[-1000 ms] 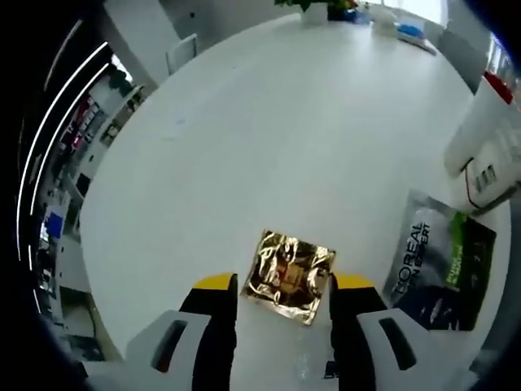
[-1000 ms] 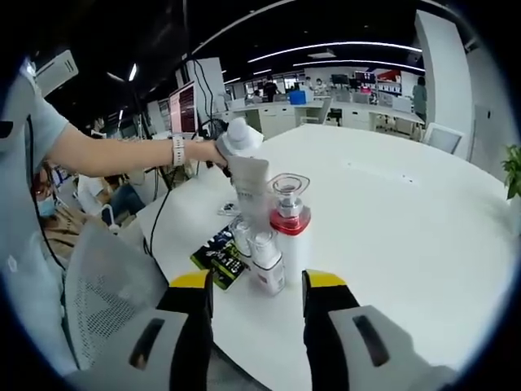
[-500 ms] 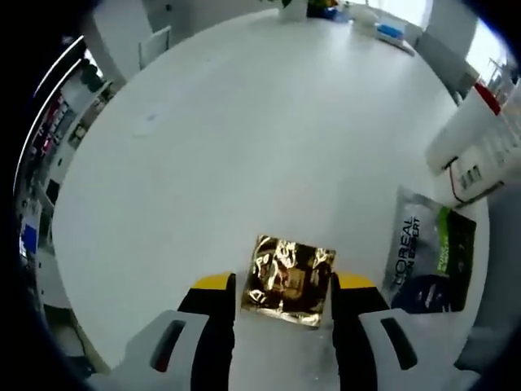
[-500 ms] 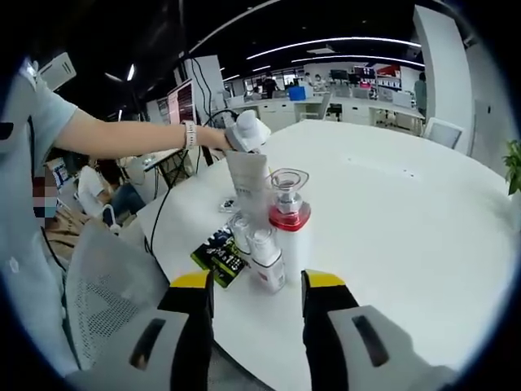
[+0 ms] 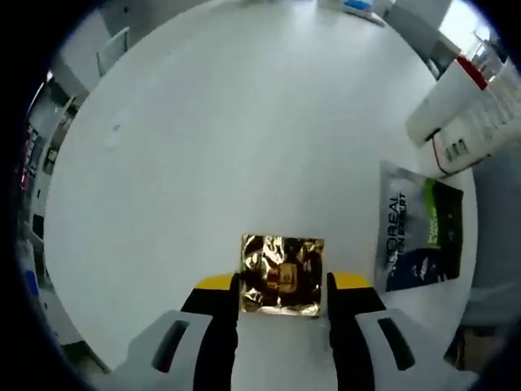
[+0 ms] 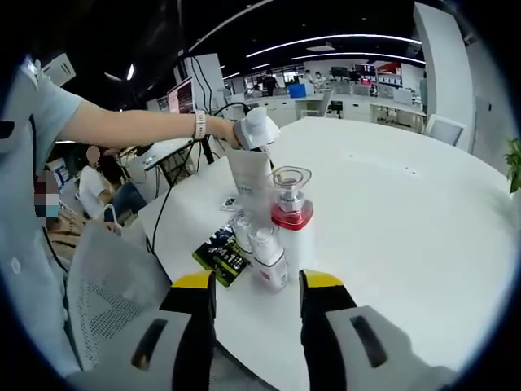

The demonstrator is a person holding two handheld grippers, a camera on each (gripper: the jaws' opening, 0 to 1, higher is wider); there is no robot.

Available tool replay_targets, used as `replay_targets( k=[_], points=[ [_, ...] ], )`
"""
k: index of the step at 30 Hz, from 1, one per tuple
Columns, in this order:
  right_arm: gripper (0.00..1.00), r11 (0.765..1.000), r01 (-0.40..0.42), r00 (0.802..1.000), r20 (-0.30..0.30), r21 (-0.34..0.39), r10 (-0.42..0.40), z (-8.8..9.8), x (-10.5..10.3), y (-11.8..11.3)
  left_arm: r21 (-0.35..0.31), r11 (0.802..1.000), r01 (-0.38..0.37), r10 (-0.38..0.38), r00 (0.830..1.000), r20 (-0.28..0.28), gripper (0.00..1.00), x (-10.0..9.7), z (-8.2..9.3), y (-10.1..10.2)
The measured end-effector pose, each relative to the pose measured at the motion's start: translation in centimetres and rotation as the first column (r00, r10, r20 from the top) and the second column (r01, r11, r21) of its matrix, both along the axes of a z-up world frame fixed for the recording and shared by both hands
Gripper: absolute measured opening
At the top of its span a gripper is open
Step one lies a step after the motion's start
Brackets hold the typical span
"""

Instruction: Arrange the skincare products in the storage area until every visible bottle or jar stands upright without overlapping.

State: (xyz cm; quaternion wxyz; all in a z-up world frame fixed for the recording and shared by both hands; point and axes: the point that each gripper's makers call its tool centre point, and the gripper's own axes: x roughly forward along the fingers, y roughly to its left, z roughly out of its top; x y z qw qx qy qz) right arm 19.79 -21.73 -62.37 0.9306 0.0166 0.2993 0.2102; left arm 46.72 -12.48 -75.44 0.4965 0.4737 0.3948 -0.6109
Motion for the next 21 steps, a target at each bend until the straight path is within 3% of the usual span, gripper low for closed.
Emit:
replay_targets(
  k=[5, 10, 12, 13, 14, 21],
  points=[
    [0.41, 1.0, 0.001, 1.0, -0.01, 0.0, -0.001, -0.3, -0.22, 0.02, 0.035, 0.999, 0.008, -0.007, 1.0, -0.022, 0.47, -0.37, 0.03, -0.05],
    [0.4, 1.0, 0.007, 1.0, -0.011, 0.001, -0.007, -0.23, -0.3, -0.21, 0.073, 0.996, 0.051, -0.051, 0.999, 0.001, 0.48, -0.04, -0.12, 0.19],
    [0.4, 1.0, 0.009, 1.0, -0.011, 0.0, -0.009, -0.25, -0.29, -0.29, 0.11, 0.988, 0.109, -0.115, 0.992, 0.057, 0.44, 0.55, -0.19, 0.33],
    [0.4, 1.0, 0.008, 1.0, -0.014, 0.002, -0.008, -0.33, -0.3, -0.27, 0.115, 0.984, 0.132, -0.138, 0.989, 0.044, 0.44, 0.23, -0.25, 0.26],
    [0.4, 1.0, 0.007, 1.0, -0.016, 0.002, -0.007, -0.41, -0.29, -0.25, 0.119, 0.988, 0.101, -0.107, 0.993, 0.043, 0.44, 0.2, -0.25, 0.22],
    [0.4, 1.0, 0.003, 1.0, -0.017, 0.007, -0.002, -0.55, -0.3, 0.04, 0.131, 0.985, 0.113, -0.12, 0.992, 0.048, 0.43, 0.38, -0.24, 0.35]
  ],
)
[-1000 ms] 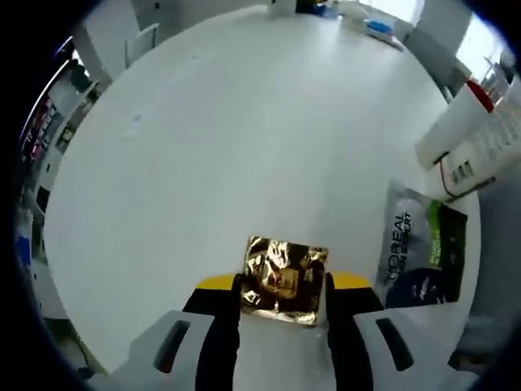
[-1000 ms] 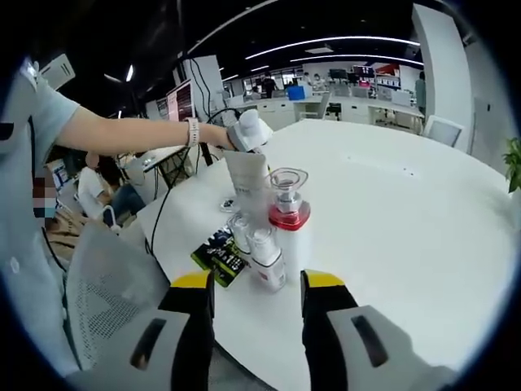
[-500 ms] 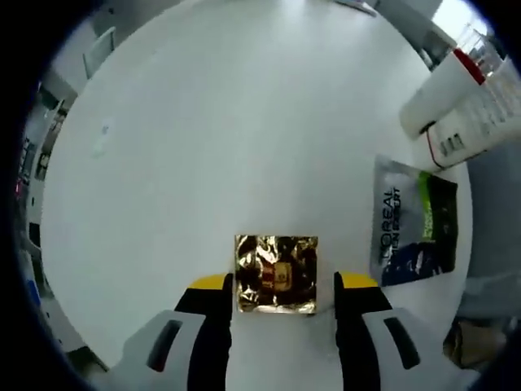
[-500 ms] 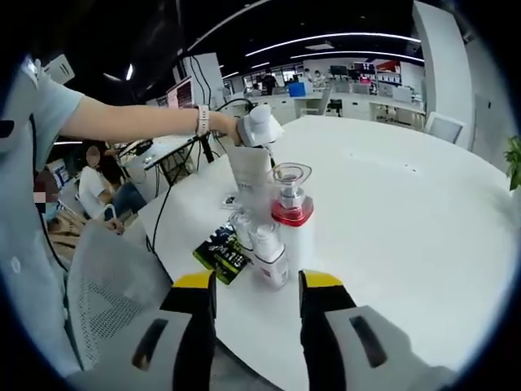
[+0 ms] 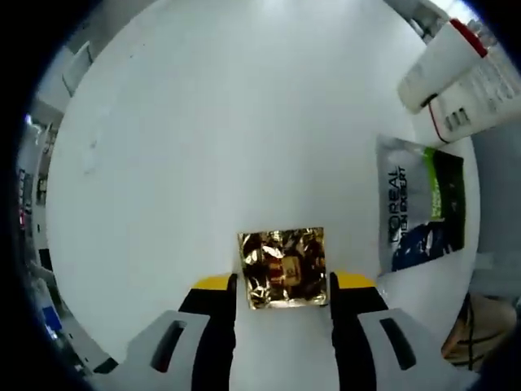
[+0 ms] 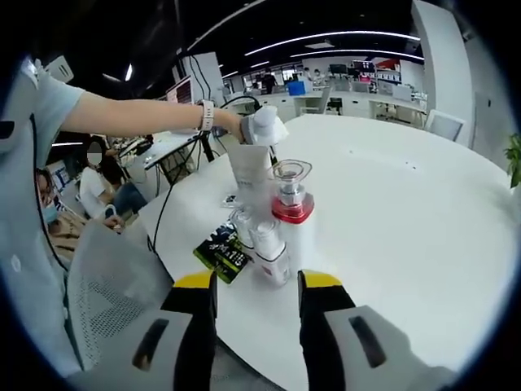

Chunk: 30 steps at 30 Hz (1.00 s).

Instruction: Arrange the skincare products in the storage area until every visible bottle or jar stands upright without overlapping.

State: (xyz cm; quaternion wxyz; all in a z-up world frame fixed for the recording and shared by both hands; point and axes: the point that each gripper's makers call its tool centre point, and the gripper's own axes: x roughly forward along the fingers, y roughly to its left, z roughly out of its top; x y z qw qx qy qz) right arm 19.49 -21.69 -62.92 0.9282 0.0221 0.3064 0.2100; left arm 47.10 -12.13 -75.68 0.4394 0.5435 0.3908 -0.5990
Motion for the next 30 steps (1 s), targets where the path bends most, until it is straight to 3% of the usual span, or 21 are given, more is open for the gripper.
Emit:
replay_targets(
  k=[5, 12, 19, 30],
  points=[
    [0.4, 1.0, 0.003, 1.0, -0.005, 0.0, -0.003, -0.1, -0.2, -0.2, 0.004, 1.0, 0.002, -0.002, 1.0, 0.001, 0.36, -0.3, 0.1, 0.0],
    [0.41, 1.0, 0.009, 1.0, -0.004, 0.001, -0.009, -0.1, -0.4, -0.3, -0.004, 1.0, -0.018, 0.018, 1.0, 0.002, 0.36, -0.2, 0.0, 0.1],
    [0.43, 1.0, 0.012, 1.0, 0.006, -0.002, -0.012, 0.2, -0.3, -0.4, -0.04, 0.998, -0.05, 0.048, 0.998, -0.034, 0.36, -0.9, 0.1, 0.1],
    [0.62, 0.999, 0.032, 0.998, 0.051, -0.012, -0.031, 1.2, 0.2, -0.4, -0.053, 0.999, -0.013, 0.013, 1.0, 0.001, 0.36, -1.5, 1.6, 0.5]
  ],
)
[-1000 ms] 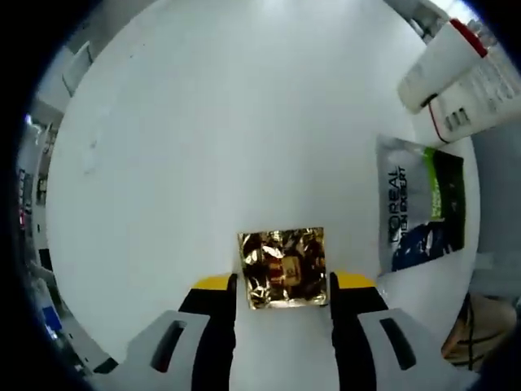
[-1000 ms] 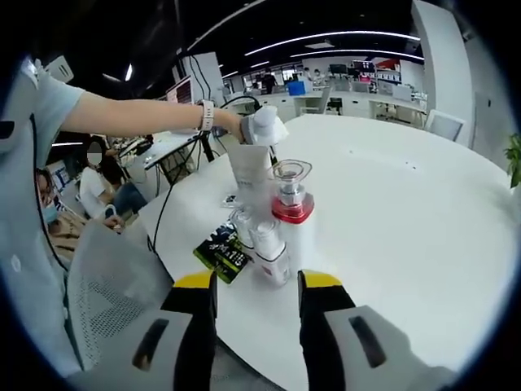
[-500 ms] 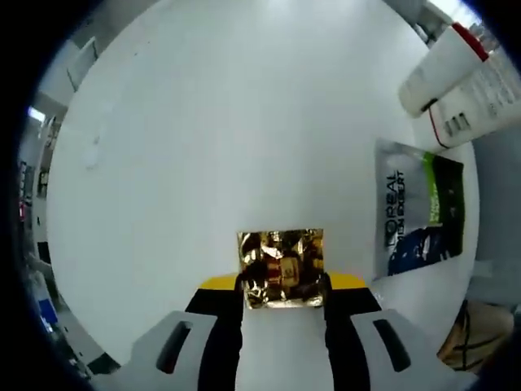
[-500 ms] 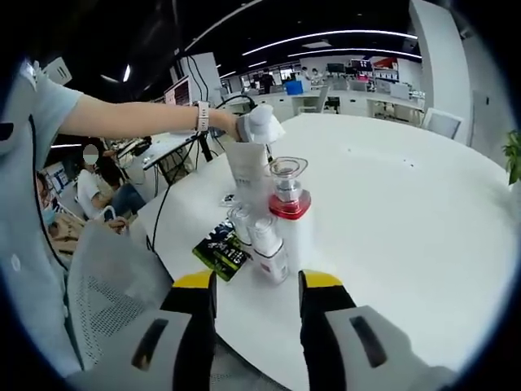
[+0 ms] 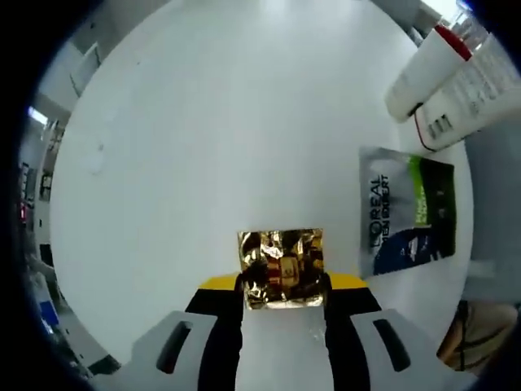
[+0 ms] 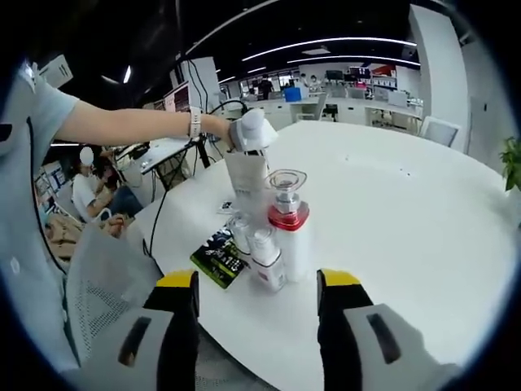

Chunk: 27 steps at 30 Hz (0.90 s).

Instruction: Arrange the skincare products in the storage area until every visible bottle or jar stands upright without overlapping.

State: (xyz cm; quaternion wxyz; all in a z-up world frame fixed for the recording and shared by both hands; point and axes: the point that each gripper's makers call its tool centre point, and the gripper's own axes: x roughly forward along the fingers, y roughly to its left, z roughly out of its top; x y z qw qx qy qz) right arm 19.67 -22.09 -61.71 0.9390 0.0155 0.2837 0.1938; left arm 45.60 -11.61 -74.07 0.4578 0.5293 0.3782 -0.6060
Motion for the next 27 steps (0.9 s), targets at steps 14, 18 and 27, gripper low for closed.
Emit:
replay_targets(
  k=[14, 18, 27],
  points=[
    [0.82, 0.999, 0.032, 0.997, 0.076, -0.028, -0.029, 1.9, 0.4, -0.4, -0.018, 0.999, 0.046, -0.045, 0.998, 0.031, 0.36, -1.7, 2.7, 1.0],
    [0.86, 0.998, 0.037, 0.995, 0.095, -0.048, -0.032, 2.4, 0.2, -0.4, -0.016, 0.999, 0.049, -0.049, 0.998, 0.037, 0.35, -2.2, 3.0, 1.6],
    [0.96, 0.996, 0.042, 0.995, 0.091, -0.076, -0.035, 3.0, -0.2, -0.6, -0.013, 0.998, 0.064, -0.063, 0.997, 0.035, 0.35, -4.2, 3.3, 3.0]
  ],
)
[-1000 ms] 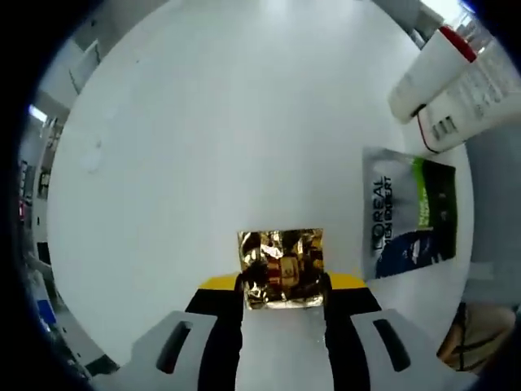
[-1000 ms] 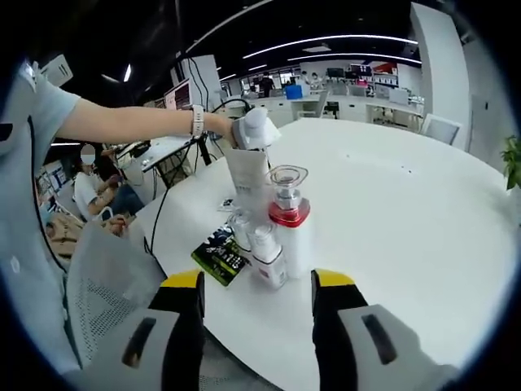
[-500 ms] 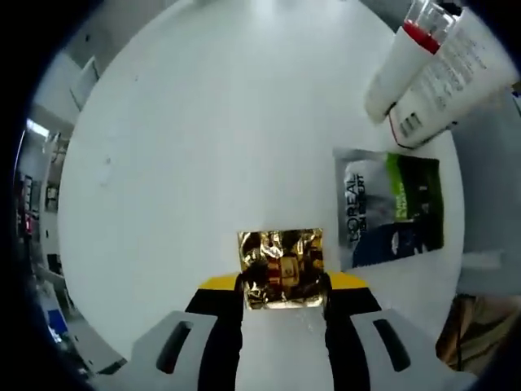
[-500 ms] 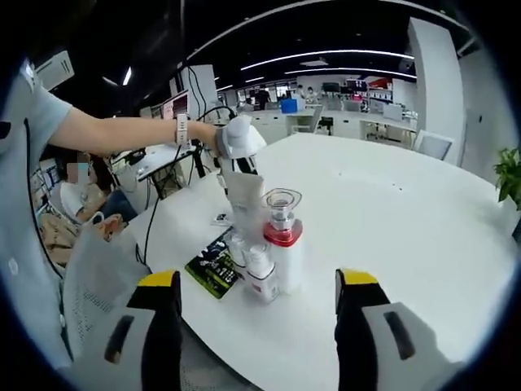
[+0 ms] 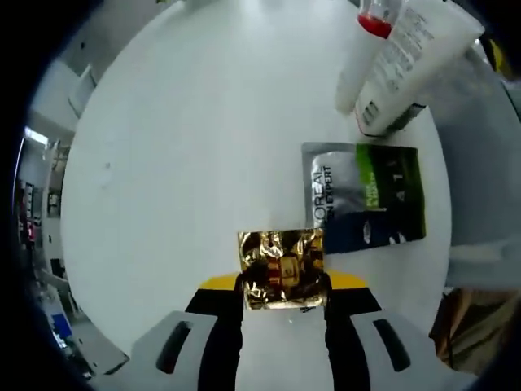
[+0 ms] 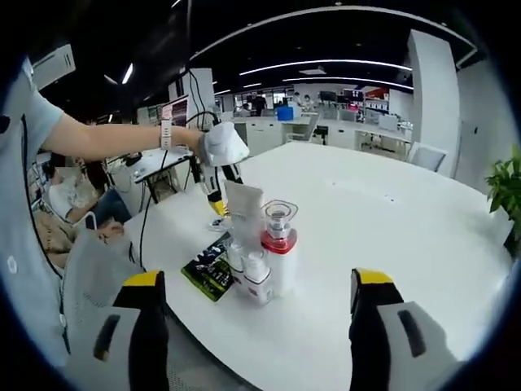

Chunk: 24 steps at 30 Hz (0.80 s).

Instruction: Arrange the skincare products in the storage area until every visible bottle or jar stands upright without overlapping.

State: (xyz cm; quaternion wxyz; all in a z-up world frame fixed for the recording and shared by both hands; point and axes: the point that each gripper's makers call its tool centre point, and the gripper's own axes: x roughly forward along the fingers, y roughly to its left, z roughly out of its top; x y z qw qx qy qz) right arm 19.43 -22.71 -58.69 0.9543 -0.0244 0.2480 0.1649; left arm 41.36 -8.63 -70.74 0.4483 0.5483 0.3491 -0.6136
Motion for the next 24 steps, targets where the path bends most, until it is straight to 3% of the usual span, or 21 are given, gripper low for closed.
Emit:
replay_targets(
  k=[10, 24],
  points=[
    [0.97, 0.999, -0.02, 1.0, 0.011, -0.027, 0.02, 0.6, -0.2, 0.3, 0.007, 1.0, -0.017, 0.017, 0.999, -0.033, 0.35, -2.2, -0.7, 2.3],
    [0.93, 0.999, -0.04, 0.999, 0.023, -0.031, 0.04, 0.8, -0.7, 1.0, 0.039, 0.999, -0.018, 0.023, 0.991, -0.135, 0.36, -5.9, -2.2, 4.8]
  ],
)
